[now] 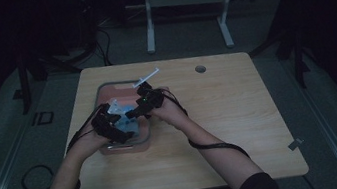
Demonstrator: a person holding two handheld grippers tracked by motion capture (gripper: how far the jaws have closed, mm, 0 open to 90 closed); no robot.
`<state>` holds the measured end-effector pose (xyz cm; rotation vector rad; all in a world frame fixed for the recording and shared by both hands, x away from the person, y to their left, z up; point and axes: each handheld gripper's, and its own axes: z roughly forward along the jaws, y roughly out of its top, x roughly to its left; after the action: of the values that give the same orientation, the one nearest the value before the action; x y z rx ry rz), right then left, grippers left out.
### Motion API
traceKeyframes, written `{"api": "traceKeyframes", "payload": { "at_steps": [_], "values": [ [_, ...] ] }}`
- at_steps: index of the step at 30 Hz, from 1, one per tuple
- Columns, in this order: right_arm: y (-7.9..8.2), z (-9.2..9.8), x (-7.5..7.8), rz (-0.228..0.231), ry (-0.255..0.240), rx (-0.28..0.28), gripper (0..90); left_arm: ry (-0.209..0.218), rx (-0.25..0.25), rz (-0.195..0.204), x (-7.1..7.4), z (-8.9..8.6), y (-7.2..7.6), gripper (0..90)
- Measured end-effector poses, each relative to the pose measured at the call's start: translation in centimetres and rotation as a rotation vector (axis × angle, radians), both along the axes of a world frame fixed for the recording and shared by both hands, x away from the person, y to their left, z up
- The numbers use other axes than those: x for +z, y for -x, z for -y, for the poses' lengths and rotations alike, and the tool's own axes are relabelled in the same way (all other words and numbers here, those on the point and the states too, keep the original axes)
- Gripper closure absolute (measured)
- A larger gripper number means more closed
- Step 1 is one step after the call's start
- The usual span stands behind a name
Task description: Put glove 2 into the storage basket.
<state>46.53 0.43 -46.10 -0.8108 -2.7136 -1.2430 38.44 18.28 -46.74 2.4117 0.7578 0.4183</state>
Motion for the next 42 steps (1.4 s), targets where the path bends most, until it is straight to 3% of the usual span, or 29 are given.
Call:
{"api": "traceKeyframes", "payload": {
  "at_steps": [10, 12, 13, 20, 25, 31, 42],
  "values": [
    [0.3, 0.9, 0.2, 0.031, 0.004, 0.023, 18.6, 0.038, -0.011, 0.019, 1.2, 0.7, 0.9, 6.3],
    [0.3, 1.2, 0.3, 0.033, -0.004, 0.025, 18.6, 0.060, -0.022, 0.009, 1.4, 1.0, 1.1, 6.3],
    [0.3, 1.3, 0.3, 0.037, -0.003, 0.024, 18.6, 0.068, -0.029, 0.024, 1.5, 1.2, 1.3, 6.3],
    [0.6, 2.4, 0.7, 0.056, -0.005, 0.028, 18.6, 0.081, -0.050, 0.032, 2.0, 2.3, 1.7, 6.2],
    [0.7, 3.6, 1.1, 0.070, -0.016, 0.021, 18.7, 0.130, -0.083, 0.025, 2.2, 3.1, 2.2, 6.2],
    [0.9, 4.8, 1.1, 0.074, -0.017, 0.020, 18.7, 0.134, -0.106, 0.050, 2.5, 4.5, 2.7, 6.2],
    [1.6, 7.8, 0.5, 0.091, 0.003, 0.004, 18.1, 0.158, -0.161, 0.058, 2.2, 7.0, 3.6, 6.3]
  ]
}}
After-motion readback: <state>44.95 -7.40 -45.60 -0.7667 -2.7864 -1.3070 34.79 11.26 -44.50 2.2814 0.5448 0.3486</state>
